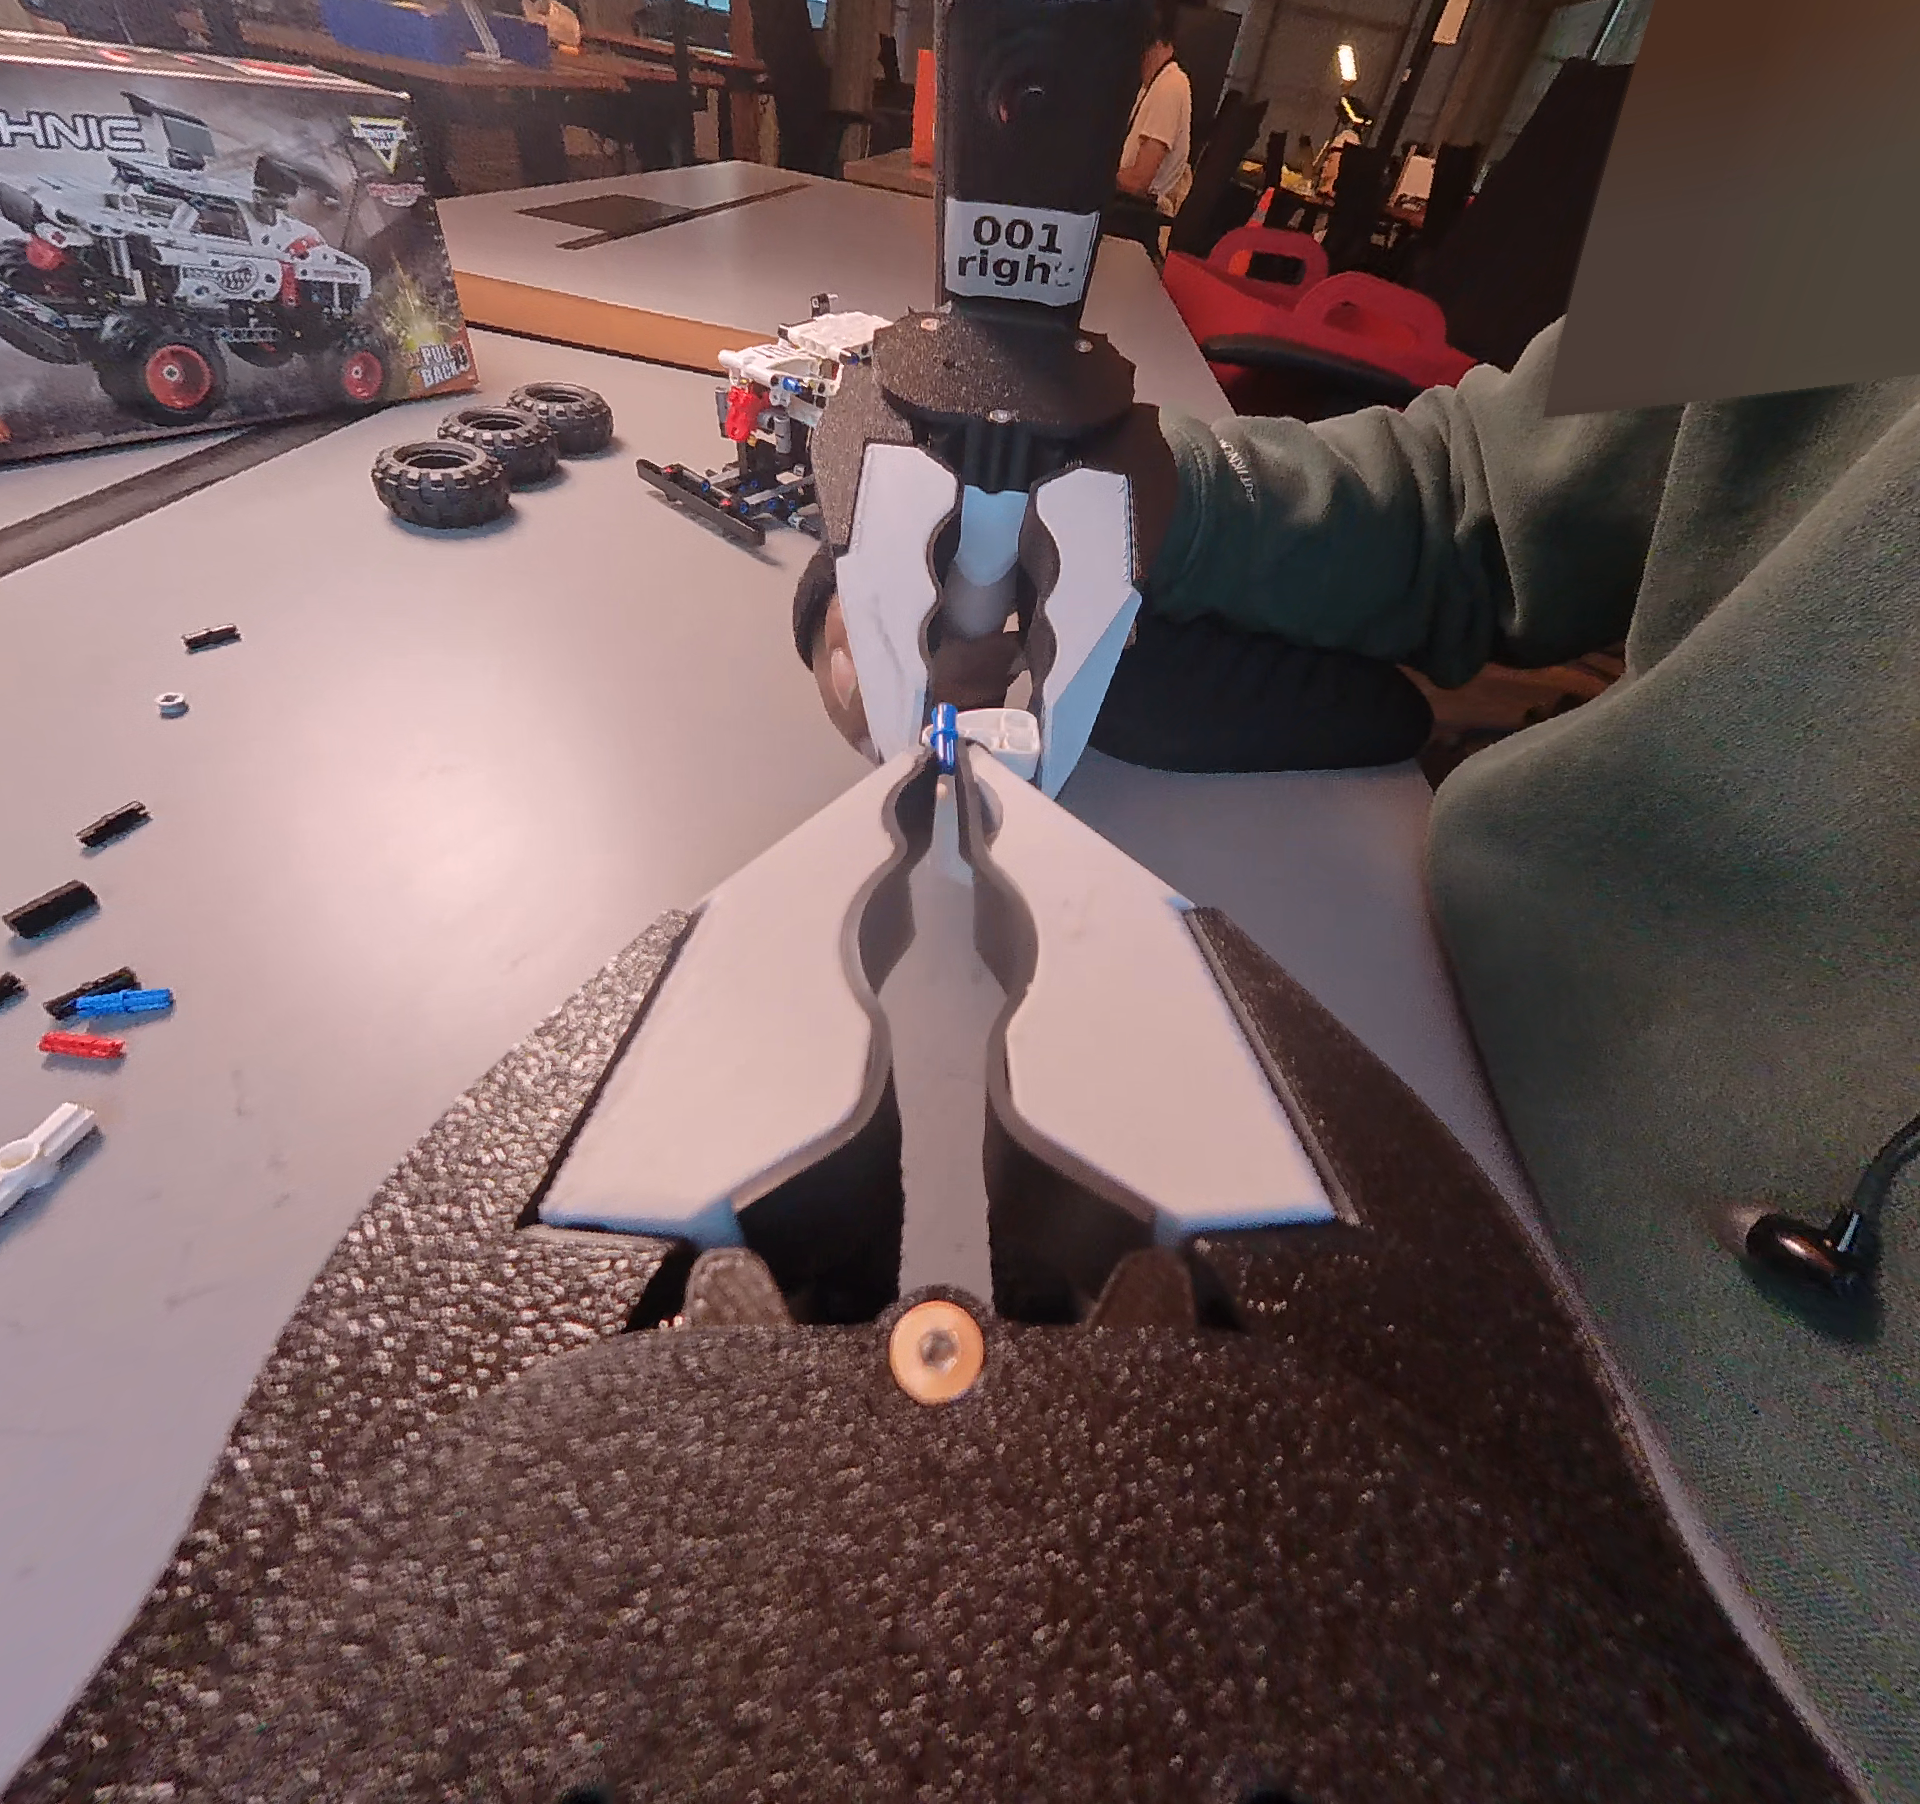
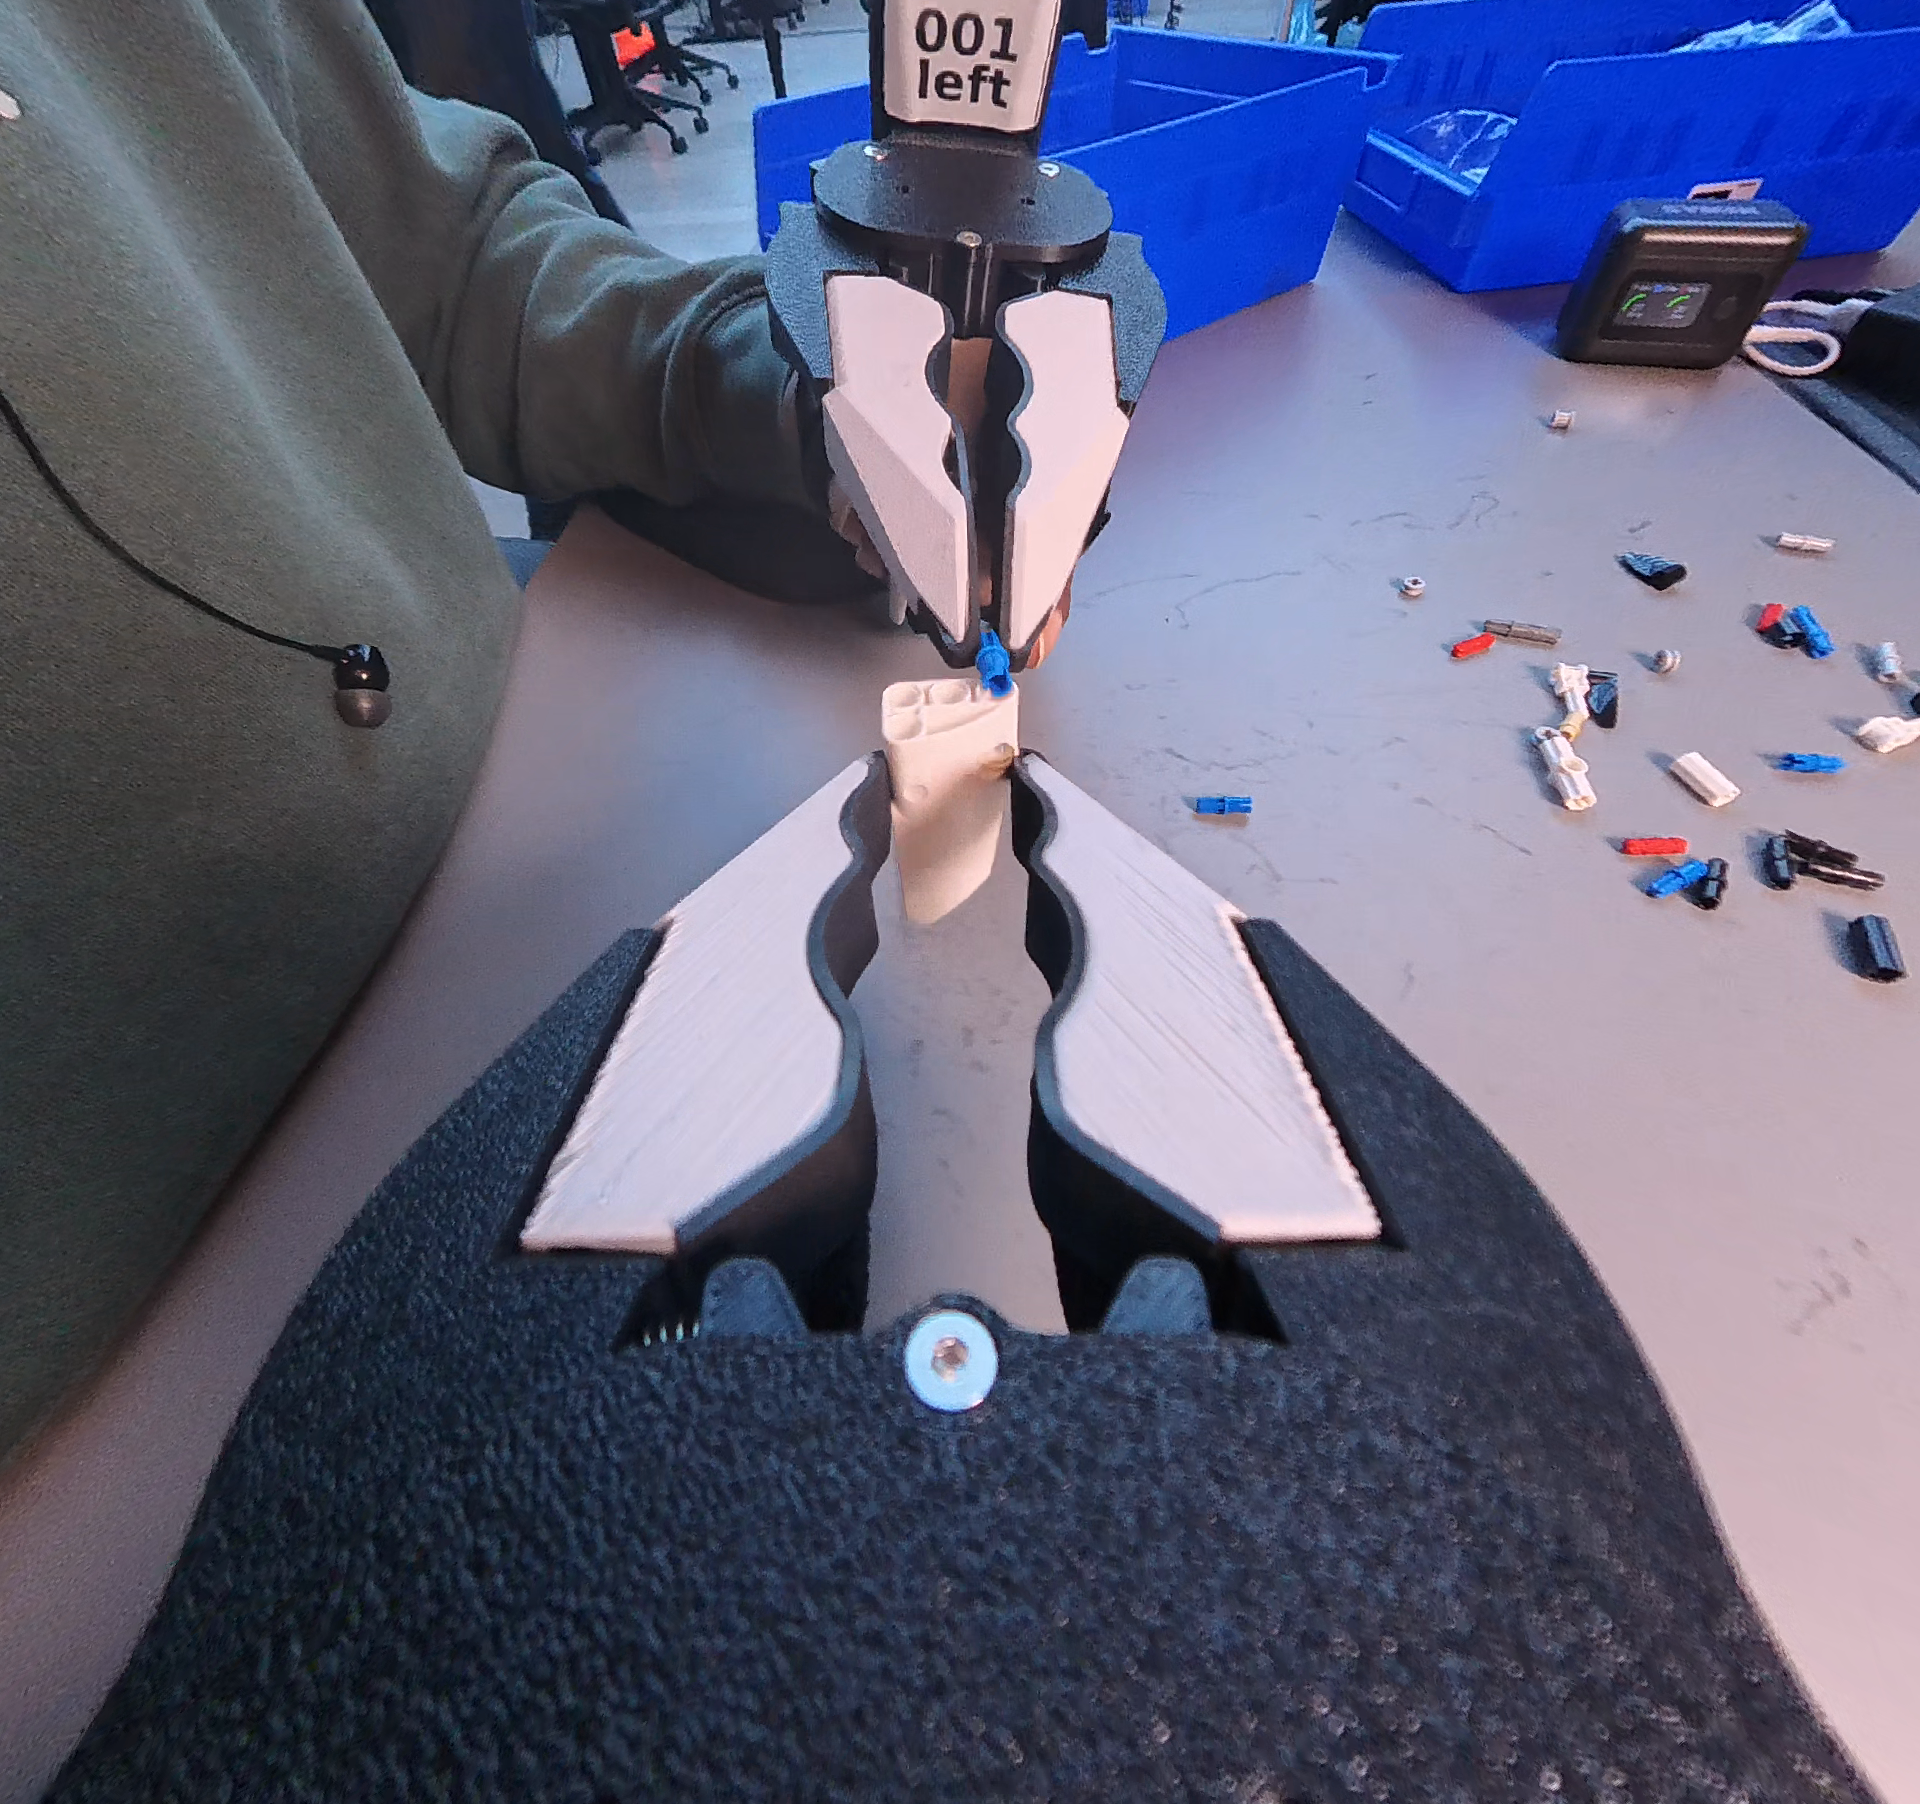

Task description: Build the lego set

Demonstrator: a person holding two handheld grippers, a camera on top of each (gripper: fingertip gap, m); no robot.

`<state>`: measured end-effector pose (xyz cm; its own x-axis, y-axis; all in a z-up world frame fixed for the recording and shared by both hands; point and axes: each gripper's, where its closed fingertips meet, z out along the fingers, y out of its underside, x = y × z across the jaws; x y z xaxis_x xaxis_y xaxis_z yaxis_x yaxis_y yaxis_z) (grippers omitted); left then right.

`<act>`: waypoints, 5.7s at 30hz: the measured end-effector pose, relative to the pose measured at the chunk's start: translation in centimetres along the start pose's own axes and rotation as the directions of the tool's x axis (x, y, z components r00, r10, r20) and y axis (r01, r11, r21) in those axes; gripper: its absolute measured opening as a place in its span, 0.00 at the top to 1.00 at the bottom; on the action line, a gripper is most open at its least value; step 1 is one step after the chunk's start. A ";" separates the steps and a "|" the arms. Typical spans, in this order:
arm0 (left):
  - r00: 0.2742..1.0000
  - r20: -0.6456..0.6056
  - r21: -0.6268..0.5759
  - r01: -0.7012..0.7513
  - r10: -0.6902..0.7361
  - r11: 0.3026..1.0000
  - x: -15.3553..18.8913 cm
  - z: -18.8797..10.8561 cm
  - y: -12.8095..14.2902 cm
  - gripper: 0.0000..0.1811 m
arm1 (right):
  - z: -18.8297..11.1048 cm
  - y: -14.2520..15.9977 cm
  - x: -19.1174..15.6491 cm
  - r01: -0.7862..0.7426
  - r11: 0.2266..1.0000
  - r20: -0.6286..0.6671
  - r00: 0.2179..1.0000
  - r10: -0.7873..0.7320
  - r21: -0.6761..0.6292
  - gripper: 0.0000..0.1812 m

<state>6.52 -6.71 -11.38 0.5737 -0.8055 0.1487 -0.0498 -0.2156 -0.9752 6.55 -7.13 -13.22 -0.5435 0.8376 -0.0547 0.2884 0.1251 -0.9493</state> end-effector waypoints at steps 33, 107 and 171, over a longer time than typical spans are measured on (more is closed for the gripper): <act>0.987 0.056 -0.523 -0.100 0.151 0.846 -1.5 -0.2 9.0 0.98 | 2.2 7.6 1.3 0.108 0.825 -0.046 0.986 -0.160 -0.554 0.89; 0.861 0.073 -0.636 0.429 -0.504 0.641 -0.8 -0.7 9.6 0.99 | 2.8 7.0 1.2 0.426 0.634 -0.083 0.786 -0.612 -0.645 0.94; 0.874 0.482 -0.489 0.206 0.065 0.848 -8.8 -3.2 9.5 0.82 | 1.4 7.2 3.9 0.251 0.722 -0.317 0.772 -0.552 -0.645 0.94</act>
<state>-1.65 -3.42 -21.40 0.8922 -0.4515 -0.0129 -0.3233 -0.6186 -0.7161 5.44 -3.73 -20.74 -0.3288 0.7457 0.5795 0.5803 0.6436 -0.4990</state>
